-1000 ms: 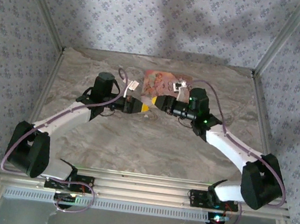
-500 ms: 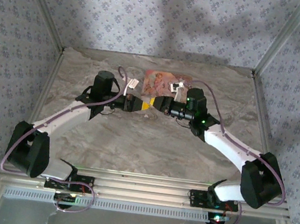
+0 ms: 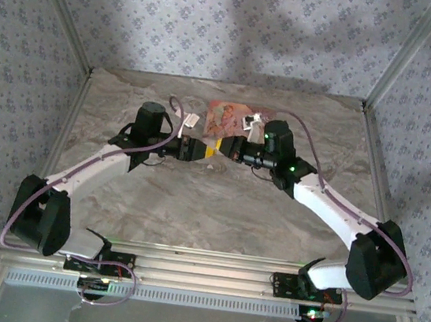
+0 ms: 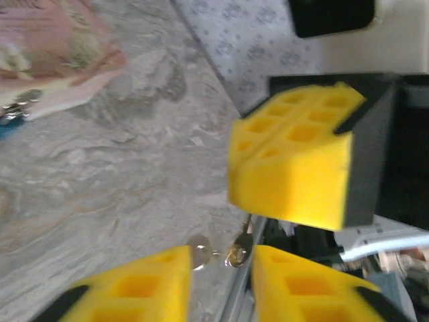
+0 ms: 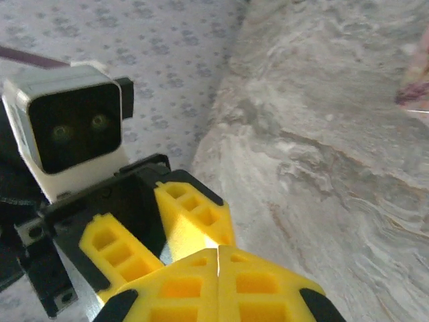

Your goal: Unlock a padlock with a key

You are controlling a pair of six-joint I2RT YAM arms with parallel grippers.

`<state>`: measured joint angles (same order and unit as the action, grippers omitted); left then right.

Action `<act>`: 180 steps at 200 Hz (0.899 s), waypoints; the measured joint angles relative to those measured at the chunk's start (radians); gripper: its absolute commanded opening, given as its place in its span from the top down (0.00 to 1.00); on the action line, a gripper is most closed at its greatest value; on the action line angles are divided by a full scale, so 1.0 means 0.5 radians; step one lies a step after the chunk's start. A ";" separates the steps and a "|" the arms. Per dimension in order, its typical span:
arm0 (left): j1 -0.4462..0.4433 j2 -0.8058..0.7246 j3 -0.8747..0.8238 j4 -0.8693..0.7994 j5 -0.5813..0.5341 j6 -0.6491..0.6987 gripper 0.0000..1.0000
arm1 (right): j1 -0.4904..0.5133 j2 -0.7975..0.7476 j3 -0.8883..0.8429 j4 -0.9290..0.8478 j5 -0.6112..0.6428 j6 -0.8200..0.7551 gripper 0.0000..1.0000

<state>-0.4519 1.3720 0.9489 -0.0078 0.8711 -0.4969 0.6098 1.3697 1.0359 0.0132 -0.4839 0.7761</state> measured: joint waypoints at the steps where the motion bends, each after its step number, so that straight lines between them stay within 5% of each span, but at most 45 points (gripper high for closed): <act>1: 0.000 -0.002 0.000 -0.005 -0.005 0.004 0.59 | 0.005 0.001 0.012 -0.019 0.011 -0.007 1.00; 36: -0.021 -0.162 0.000 -0.147 -0.420 0.191 0.55 | 0.208 0.011 0.603 -0.839 0.706 -0.268 1.00; 72: -0.186 -0.324 -0.082 0.022 -0.809 0.409 0.54 | 0.259 0.014 0.701 -1.261 1.137 -0.329 1.00; 115: -0.357 -0.396 -0.415 0.488 -0.943 0.665 0.53 | 0.259 0.002 0.689 -1.398 1.244 -0.327 1.00; 180: -0.681 -0.237 -0.402 0.855 -1.033 1.127 0.54 | 0.243 -0.183 0.533 -1.392 1.231 -0.137 1.00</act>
<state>-0.7925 1.2537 0.7479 0.4194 0.3546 0.0666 0.7311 1.2781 1.3022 -0.6830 0.1314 0.7074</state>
